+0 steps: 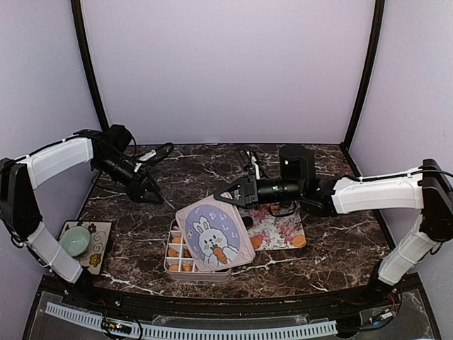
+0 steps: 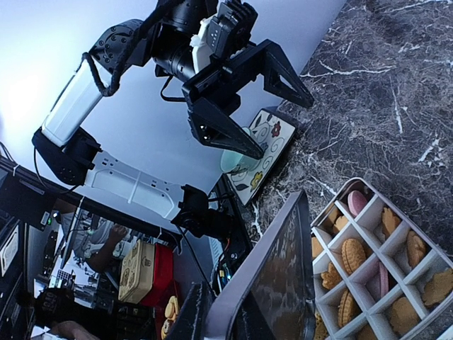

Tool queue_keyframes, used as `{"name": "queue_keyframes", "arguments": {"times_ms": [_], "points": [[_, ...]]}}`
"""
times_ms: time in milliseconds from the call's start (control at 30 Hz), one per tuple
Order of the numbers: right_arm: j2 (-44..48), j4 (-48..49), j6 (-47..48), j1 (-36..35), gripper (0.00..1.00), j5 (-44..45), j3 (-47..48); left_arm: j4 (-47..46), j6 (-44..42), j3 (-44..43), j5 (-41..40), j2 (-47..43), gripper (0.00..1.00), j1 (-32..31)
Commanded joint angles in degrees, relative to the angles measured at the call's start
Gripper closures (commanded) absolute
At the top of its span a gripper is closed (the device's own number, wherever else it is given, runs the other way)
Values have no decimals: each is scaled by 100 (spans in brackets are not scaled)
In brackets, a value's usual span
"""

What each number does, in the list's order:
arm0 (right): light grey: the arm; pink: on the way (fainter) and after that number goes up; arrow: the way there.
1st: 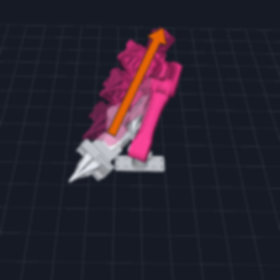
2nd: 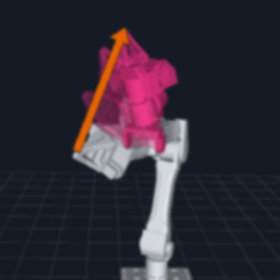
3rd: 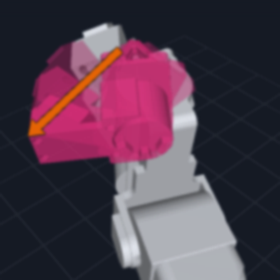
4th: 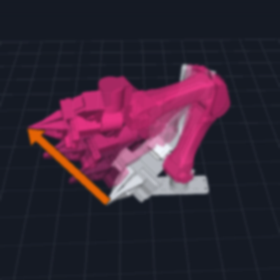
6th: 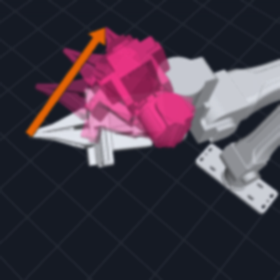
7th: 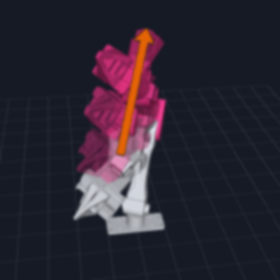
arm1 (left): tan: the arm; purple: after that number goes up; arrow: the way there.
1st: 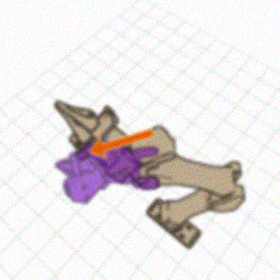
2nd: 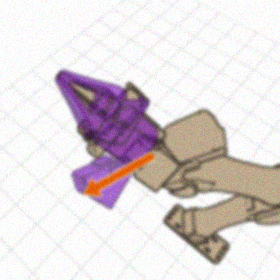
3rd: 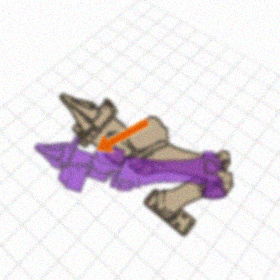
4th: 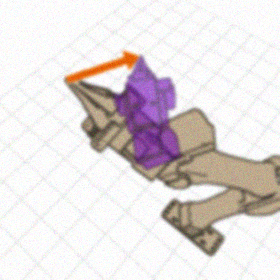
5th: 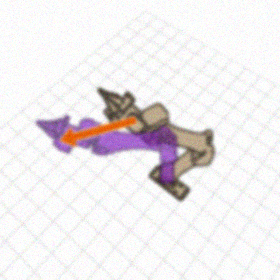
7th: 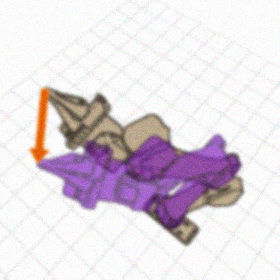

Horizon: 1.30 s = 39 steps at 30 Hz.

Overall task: Pack the cookies
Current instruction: Pass from the left arm to the right, then place the box lid on the packing box.

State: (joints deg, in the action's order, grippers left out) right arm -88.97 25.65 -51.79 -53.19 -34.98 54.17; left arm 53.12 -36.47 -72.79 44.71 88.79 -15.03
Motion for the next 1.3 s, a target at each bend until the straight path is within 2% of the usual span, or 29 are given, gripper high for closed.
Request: {"name": "queue_keyframes", "arguments": {"times_ms": [0, 133, 267, 367, 500, 733, 867, 1000, 1067, 1267], "points": [[108, -781, 342, 11, 88, 4, 410, 20, -118, 95, -74, -109, 10, 32], [379, -1564, 1179, -7, 87, 532, 802, -45, -110, 166, -89, -155, 10, 36], [616, -1410, 1295, -7, 87, 822, 700, -42, -96, 157, -125, -129, 11, 38], [725, -921, 1139, -7, 87, 909, 462, -92, 0, 106, -150, -109, 11, 32], [686, 185, 5, 31, 88, 761, 17, -56, 111, 31, -71, -111, 12, 36], [-45, 3609, -2521, 201, 90, 368, -766, 62, 98, 31, 21, -193, 13, 36], [-576, 4347, -2998, 192, 91, 414, -848, 51, 93, 123, 50, -285, 13, 30], [-999, 4520, -3004, 206, 90, 491, -800, -14, 89, 289, 49, -327, 13, 34], [-1331, 4747, -3294, 243, 90, 437, -695, -99, 107, 399, 52, -316, 13, 35], [-2448, 6255, -4471, 283, 90, 462, -644, -405, 193, 811, 57, -195, 14, 7]]}}
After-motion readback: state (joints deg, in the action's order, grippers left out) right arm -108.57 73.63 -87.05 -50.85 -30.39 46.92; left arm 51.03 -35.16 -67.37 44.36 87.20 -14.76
